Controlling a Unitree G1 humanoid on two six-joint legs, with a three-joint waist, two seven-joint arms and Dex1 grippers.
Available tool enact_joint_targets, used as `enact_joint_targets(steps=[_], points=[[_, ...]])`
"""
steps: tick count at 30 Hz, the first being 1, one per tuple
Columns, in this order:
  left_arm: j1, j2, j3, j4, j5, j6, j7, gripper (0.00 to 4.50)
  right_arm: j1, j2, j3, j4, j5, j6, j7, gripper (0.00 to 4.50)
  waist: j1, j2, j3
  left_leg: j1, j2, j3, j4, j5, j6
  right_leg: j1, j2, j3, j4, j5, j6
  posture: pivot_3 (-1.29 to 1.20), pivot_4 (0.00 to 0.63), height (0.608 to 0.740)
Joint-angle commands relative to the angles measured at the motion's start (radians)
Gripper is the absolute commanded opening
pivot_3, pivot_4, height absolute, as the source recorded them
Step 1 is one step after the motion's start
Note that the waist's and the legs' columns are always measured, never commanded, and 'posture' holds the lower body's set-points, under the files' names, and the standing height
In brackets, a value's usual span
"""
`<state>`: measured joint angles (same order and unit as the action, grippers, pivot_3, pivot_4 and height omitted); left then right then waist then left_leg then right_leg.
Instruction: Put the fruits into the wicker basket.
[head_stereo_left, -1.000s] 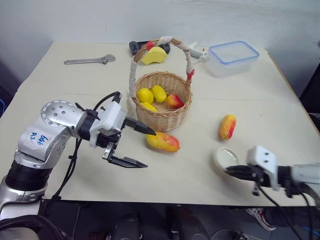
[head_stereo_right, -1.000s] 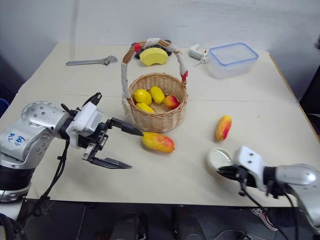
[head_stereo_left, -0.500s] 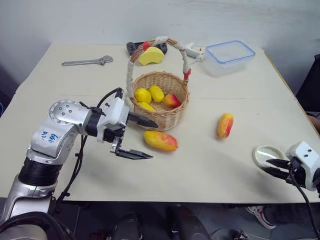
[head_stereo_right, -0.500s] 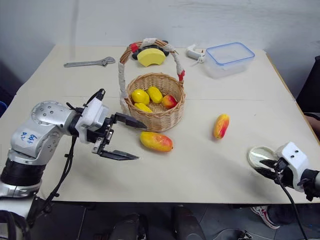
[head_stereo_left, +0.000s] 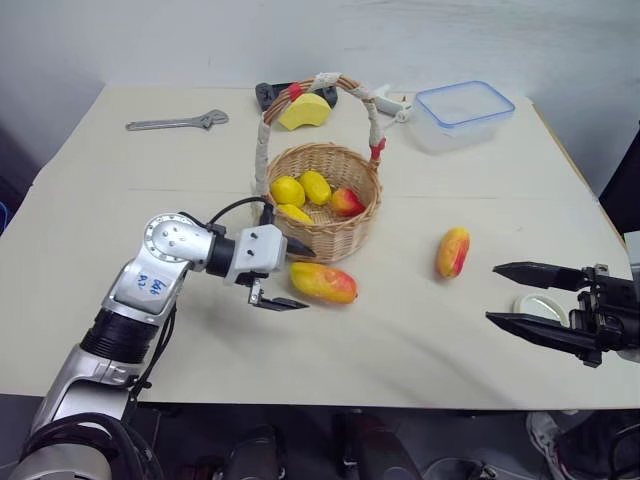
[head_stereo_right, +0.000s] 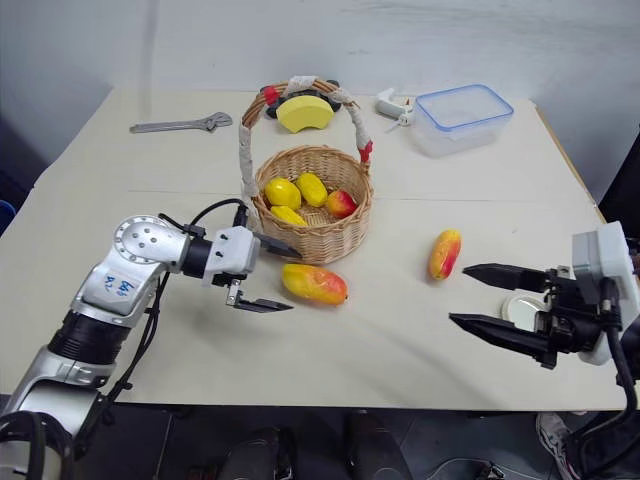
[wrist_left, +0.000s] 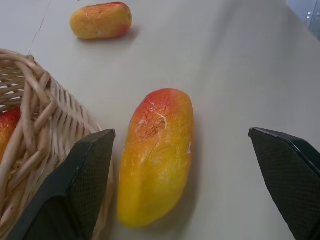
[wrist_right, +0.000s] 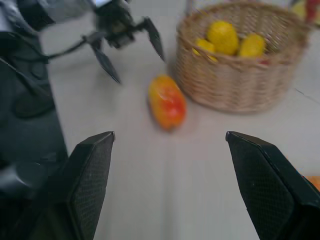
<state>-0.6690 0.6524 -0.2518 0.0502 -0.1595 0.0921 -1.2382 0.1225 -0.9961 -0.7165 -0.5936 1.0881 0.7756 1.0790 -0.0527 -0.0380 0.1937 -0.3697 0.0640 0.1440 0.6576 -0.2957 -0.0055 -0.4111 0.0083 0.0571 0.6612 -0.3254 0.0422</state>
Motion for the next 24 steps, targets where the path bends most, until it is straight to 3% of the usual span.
enact_joint_targets(steps=[1, 10, 14, 18, 24], points=[[-0.022, -0.013, -0.018, 0.023, 0.062, -0.08, 0.025, 4.5, -0.023, -0.017, -0.038, -0.055, 0.107, 0.033, -0.071, 3.66, 0.0, 0.0, 0.0, 0.0, 0.0, 0.0, 0.0, 0.0, 0.0, 0.0, 0.0, 0.0, -0.001, 0.0, 0.0, 0.0, 0.15, 0.74], [-0.046, -0.089, -0.085, 0.146, 0.236, -0.225, 0.147, 4.5, -0.158, -0.062, 0.073, -0.103, 0.214, 0.065, -0.298, 3.66, -0.003, 0.0, 0.0, -0.001, 0.0, 0.001, 0.0, -0.001, 0.001, -0.001, -0.001, 0.0, -0.001, 0.001, 0.001, 0.0, 0.15, 0.74], [-0.054, -0.088, -0.095, 0.173, 0.301, -0.291, 0.187, 3.62, -0.184, -0.068, 0.097, -0.114, 0.257, 0.072, -0.36, 3.7, -0.002, 0.0, 0.0, -0.001, 0.0, 0.001, 0.0, -0.001, 0.001, -0.001, -0.001, 0.0, -0.001, 0.0, 0.001, 0.0, 0.15, 0.74], [-0.038, -0.095, -0.069, 0.154, 0.246, -0.253, 0.162, 2.59, -0.192, -0.072, 0.113, -0.118, 0.259, 0.072, -0.398, 3.7, -0.002, 0.0, 0.0, -0.001, 0.0, 0.002, -0.001, 0.0, 0.0, -0.001, -0.001, 0.0, -0.002, 0.0, 0.001, 0.0, 0.15, 0.74], [0.011, -0.052, -0.018, 0.003, 0.018, -0.226, -0.014, 2.58, -0.209, -0.074, 0.135, -0.11, 0.256, 0.072, -0.424, 3.7, -0.006, 0.0, 0.0, -0.001, 0.0, 0.002, -0.002, 0.001, -0.002, -0.002, -0.001, 0.0, -0.001, 0.0, 0.001, 0.0, 0.15, 0.74]])
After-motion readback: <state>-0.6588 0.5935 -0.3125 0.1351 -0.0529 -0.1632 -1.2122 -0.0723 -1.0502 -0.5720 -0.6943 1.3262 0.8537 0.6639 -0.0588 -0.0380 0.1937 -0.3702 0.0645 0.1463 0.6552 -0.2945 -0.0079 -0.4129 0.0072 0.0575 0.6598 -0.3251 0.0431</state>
